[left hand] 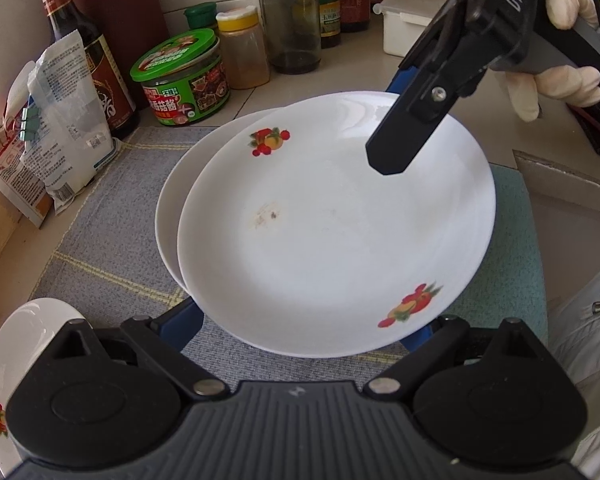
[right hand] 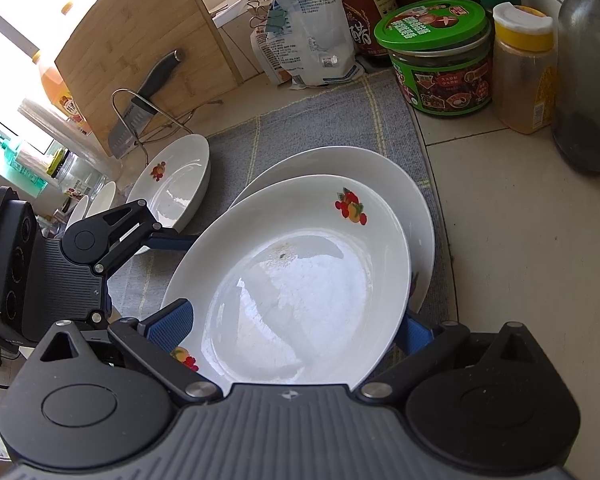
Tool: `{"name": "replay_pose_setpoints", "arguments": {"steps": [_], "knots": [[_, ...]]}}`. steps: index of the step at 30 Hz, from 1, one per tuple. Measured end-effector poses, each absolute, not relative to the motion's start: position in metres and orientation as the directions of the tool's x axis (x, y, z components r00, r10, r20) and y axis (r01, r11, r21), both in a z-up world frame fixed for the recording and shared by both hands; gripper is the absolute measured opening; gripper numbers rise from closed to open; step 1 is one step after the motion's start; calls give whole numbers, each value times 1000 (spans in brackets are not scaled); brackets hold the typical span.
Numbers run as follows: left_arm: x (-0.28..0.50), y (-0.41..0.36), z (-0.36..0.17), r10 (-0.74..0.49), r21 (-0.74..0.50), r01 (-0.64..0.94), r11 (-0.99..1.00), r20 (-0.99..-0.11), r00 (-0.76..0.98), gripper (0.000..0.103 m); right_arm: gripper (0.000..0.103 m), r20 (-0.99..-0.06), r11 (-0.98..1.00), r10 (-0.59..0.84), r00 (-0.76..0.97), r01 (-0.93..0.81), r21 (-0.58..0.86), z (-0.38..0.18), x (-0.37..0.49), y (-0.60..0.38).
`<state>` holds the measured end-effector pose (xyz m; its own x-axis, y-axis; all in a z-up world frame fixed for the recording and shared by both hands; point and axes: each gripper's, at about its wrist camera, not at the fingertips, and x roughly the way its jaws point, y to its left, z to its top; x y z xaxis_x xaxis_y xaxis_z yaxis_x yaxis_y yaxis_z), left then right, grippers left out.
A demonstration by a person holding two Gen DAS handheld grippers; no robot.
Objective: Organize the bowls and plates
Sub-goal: 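Lower the fruit-print plate onto the stained plate with the right tool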
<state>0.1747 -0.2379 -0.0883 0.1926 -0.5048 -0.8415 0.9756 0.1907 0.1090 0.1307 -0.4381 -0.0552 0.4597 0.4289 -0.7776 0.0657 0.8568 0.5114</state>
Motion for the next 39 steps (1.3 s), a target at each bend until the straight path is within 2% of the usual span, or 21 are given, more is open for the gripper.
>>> {"name": "replay_pose_setpoints", "arguments": {"steps": [25,39], "knots": [[171,-244,-85,-492,139,976,166,-847,204,98,103,-787,862,419,453,75,502,-53,123,-440],[168,-241,-82,-503,102,968,230,-839,208,98,103,-839,907,362,406,56,418,-51,130,-429]]}}
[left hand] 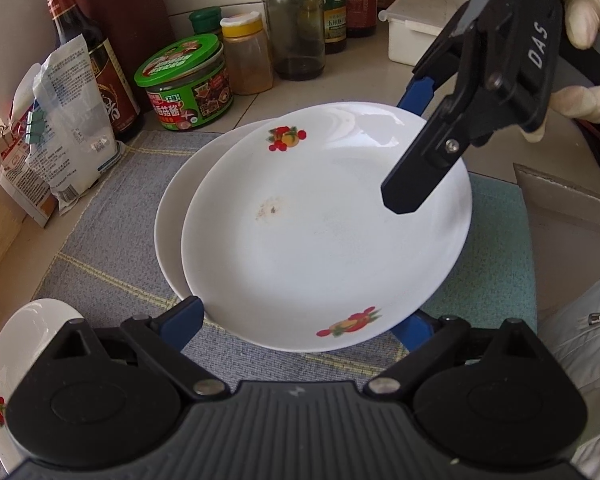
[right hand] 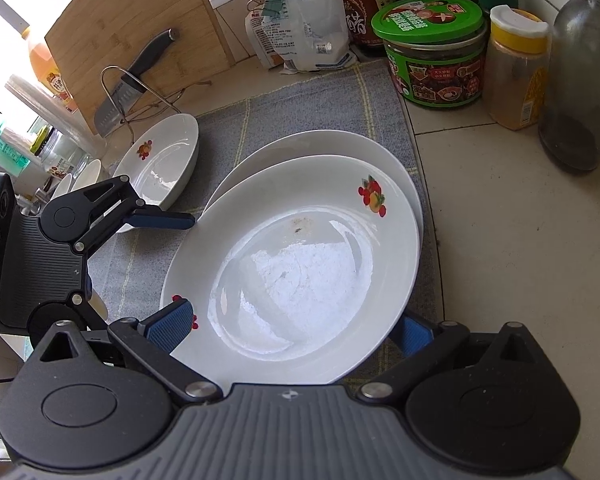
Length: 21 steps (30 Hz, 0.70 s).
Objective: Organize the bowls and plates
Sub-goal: 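Lower the fruit-print plate onto the stained plate with the right tool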
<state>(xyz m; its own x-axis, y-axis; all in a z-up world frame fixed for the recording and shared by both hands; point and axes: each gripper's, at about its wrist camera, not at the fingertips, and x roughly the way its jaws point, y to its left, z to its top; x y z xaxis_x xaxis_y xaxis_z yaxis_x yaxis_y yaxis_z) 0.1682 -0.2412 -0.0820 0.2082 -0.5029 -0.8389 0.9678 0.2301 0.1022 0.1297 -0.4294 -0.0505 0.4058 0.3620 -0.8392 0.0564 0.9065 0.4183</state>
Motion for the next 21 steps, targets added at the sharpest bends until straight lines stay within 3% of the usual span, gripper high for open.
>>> {"name": "replay_pose_setpoints", "arguments": {"steps": [21], "knots": [[165,-237,-80,-518,50,944,326,-826,223,99,103,-880,949,297,371,-18,313,-50,128,-414]]}}
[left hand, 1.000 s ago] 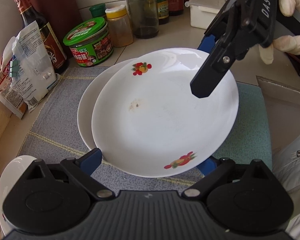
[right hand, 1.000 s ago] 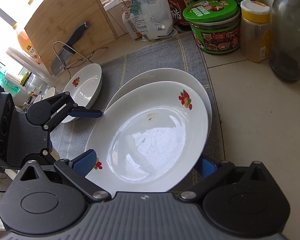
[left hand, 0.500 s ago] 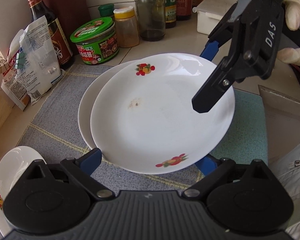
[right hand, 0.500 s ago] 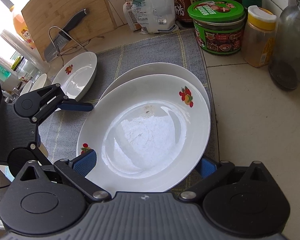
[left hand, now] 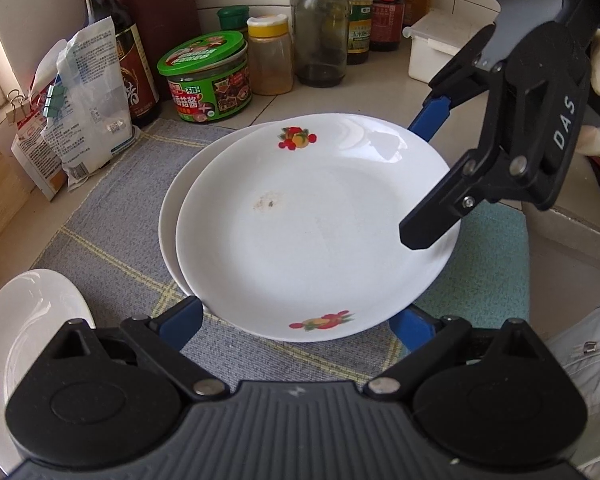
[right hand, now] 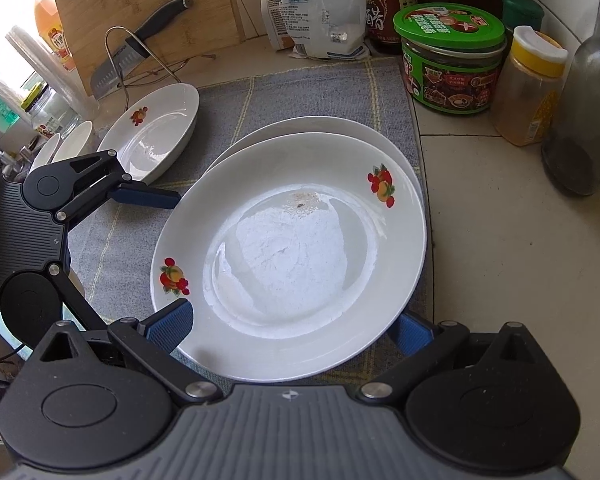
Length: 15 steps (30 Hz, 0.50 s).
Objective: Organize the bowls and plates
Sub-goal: 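Lower the fruit-print plate onto the stained plate with the right tool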
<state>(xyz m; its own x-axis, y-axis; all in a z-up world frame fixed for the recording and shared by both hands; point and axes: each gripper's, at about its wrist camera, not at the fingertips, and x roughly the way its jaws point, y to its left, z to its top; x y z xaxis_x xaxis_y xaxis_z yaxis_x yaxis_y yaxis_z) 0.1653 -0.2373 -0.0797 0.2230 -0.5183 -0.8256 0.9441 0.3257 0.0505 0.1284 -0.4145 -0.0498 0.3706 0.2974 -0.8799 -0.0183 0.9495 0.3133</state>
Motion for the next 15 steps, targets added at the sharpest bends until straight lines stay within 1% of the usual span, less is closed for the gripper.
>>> {"name": "replay_pose_setpoints", "arguments": {"steps": [5,10,15], "knots": [[164,-238,-79,-520,45,941,336,-824,226,99,103,-883,954,288,370,-29,299,-50,127,-413],[163,-237,-78,-524,37,935,353,-820,230,99,103,-896,970,241,373,-78,229,-48,124,-404],[163,-235,-76,-525,27,928,372,-819,234,99,103,-901,975,220,374,-104,195,-51,122,-399]]}}
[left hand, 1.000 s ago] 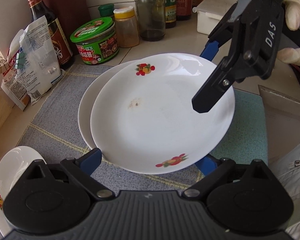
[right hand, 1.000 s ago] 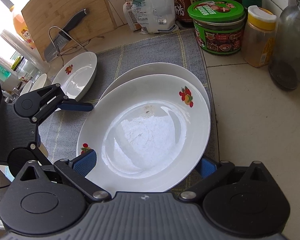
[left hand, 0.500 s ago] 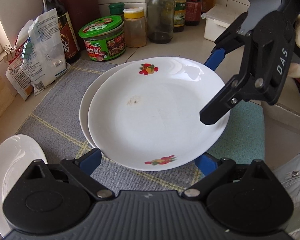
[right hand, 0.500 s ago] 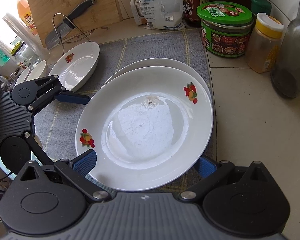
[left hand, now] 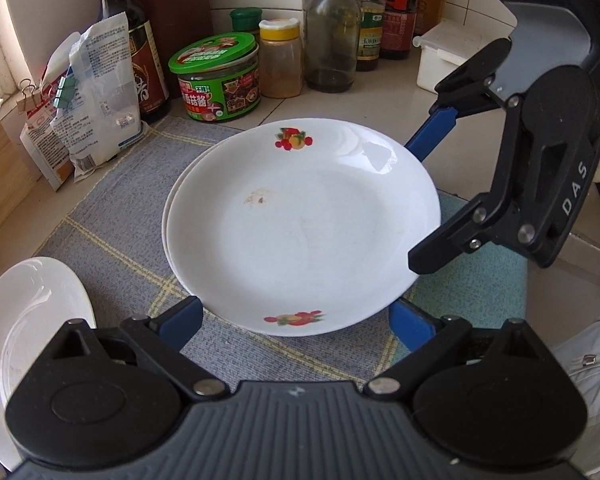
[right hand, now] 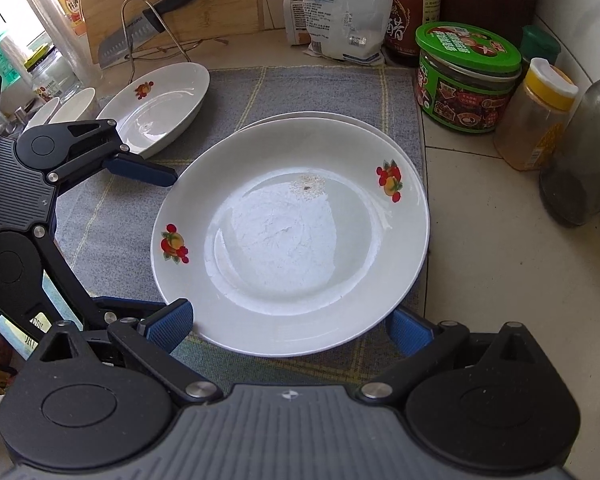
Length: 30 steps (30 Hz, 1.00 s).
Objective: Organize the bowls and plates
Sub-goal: 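Lower the fruit-print plate onto the stained plate with the right tool, then open the right tool and pull it away from the plate stack, then move the right tool to the fruit-print plate by the cutting board and grip its rim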
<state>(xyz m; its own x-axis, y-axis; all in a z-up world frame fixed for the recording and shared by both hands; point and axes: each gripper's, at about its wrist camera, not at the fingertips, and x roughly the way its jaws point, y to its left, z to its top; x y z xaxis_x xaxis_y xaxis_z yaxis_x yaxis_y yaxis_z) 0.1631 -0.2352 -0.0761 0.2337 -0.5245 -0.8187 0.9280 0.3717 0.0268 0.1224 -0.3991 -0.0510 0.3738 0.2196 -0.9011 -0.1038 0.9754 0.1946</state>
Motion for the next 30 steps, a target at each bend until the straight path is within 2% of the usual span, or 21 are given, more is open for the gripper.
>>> {"name": "replay_pose_setpoints", "arguments": {"steps": [10,17,24,30], "knots": [[152,-225,-70,-550,-1,886,464,-785,286,99,103,-891,983,147,429,-167,82,-49,120,-390],[144,-205,-58,-544,-28,796,605,-745,387,99,103,-859,972,168,483,-225,64,-38,121,-380],[148,-163,-55,-456,-23,648,762,-730,510,100,103,-818,956,208,536,-288,55,-24,134,-357],[160,-122,-68,-316,43,506,861,-735,600,100,103,-818,954,200,539,-296,38,-25,150,-328]]}}
